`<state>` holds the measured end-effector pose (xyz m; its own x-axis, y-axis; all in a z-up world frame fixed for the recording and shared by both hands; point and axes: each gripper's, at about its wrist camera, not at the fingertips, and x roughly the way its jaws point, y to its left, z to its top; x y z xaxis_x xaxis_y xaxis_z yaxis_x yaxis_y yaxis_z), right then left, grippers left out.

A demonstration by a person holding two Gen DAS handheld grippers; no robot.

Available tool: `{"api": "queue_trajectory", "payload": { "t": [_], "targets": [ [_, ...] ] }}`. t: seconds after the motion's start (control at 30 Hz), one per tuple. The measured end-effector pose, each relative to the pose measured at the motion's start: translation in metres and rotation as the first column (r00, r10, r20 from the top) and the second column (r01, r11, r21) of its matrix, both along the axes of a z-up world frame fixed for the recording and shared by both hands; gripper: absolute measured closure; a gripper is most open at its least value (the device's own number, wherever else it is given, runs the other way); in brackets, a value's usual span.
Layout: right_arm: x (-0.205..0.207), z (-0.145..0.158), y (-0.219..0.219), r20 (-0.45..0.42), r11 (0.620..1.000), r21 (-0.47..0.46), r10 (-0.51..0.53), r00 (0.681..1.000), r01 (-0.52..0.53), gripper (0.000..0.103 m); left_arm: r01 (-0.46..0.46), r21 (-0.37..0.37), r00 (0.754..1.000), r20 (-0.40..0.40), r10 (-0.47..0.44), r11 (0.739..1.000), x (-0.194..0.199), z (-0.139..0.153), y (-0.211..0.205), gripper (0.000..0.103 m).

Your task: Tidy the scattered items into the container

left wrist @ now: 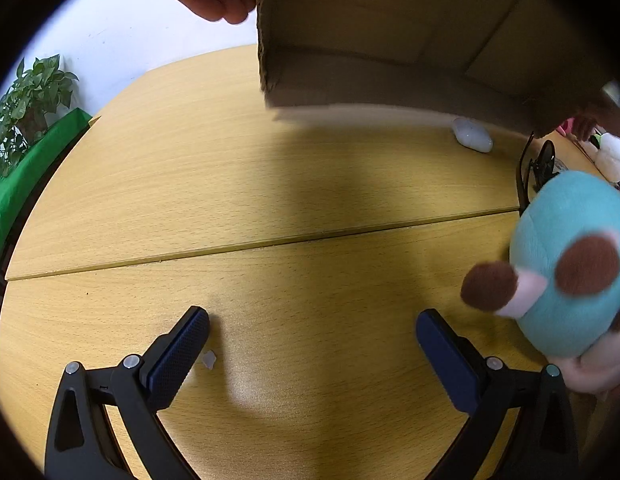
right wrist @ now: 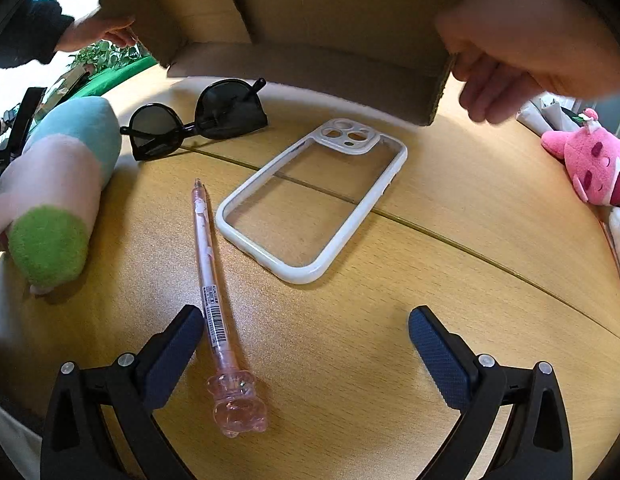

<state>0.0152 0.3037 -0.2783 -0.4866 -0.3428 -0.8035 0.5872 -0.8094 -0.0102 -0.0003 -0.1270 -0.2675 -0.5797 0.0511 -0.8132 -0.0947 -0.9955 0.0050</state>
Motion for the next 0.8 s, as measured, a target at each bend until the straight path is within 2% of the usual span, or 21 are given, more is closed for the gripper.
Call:
{"api": "queue_trajectory", "payload": {
  "t": [0.8],
  "targets": [
    [0.0009,0.0004,-0.0011,0.001,1.0,0.0,0.001,1.0,-0.001,0.0,0.002,-0.001,1.0,0.0,-0.002,1.0,-0.0017,0.0009,0.0004,0.0]
  ]
}}
